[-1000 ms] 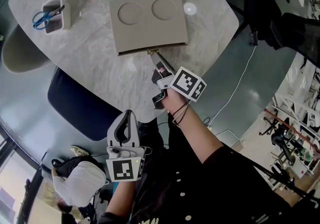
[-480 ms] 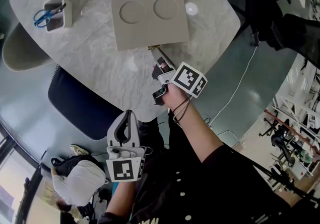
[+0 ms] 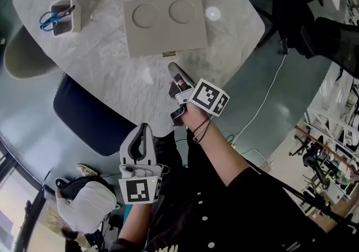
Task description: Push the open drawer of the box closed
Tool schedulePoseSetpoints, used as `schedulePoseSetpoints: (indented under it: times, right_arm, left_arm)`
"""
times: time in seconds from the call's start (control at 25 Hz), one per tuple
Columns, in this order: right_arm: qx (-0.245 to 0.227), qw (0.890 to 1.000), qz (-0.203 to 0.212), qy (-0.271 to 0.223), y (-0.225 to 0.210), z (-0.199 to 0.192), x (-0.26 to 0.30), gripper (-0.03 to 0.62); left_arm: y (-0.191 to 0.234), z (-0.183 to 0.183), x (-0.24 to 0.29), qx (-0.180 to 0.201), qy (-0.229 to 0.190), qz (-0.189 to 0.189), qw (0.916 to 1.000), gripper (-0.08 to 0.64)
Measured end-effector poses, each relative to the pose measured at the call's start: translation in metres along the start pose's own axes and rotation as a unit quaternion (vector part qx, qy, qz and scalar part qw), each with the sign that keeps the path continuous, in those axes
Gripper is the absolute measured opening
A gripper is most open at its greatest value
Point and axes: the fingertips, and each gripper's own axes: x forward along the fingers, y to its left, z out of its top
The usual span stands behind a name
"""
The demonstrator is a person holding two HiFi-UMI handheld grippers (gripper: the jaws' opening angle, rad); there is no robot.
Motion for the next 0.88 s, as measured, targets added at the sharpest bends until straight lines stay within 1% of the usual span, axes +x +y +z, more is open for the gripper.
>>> schedulePoseSetpoints:
  times: [0.16, 0.32, 0.52, 0.76, 0.88]
  right_arm:
    - [-0.007, 1.0, 0.014, 0.008, 0.008, -0.003, -0.014, -0.002]
    - [-0.021, 0.999, 0.028, 0.005, 0.022, 0.004, -0.035, -0.003]
    - [-0.034, 0.998, 0.043, 0.0, 0.048, 0.015, -0.069, -0.003]
    - [-0.074, 0.994, 0.076, -0.02, 0.091, 0.041, -0.11, -0.003]
    - [-0.083, 0.992, 0.088, -0.028, 0.108, 0.048, -0.134, -0.003]
  left_arm:
    - [-0.009, 0.007, -0.001, 0.002, -0.011, -0.002, 0.9999, 0.018]
    - [-0.018, 0.017, -0.006, 0.004, -0.024, -0.002, 0.9997, 0.017]
    - [-0.029, 0.034, -0.016, 0.002, -0.036, 0.001, 0.9994, 0.017]
    - [-0.044, 0.061, -0.022, 0.008, -0.072, -0.004, 0.9974, 0.017]
    - [-0.048, 0.076, -0.029, 0.009, -0.084, -0.003, 0.9964, 0.018]
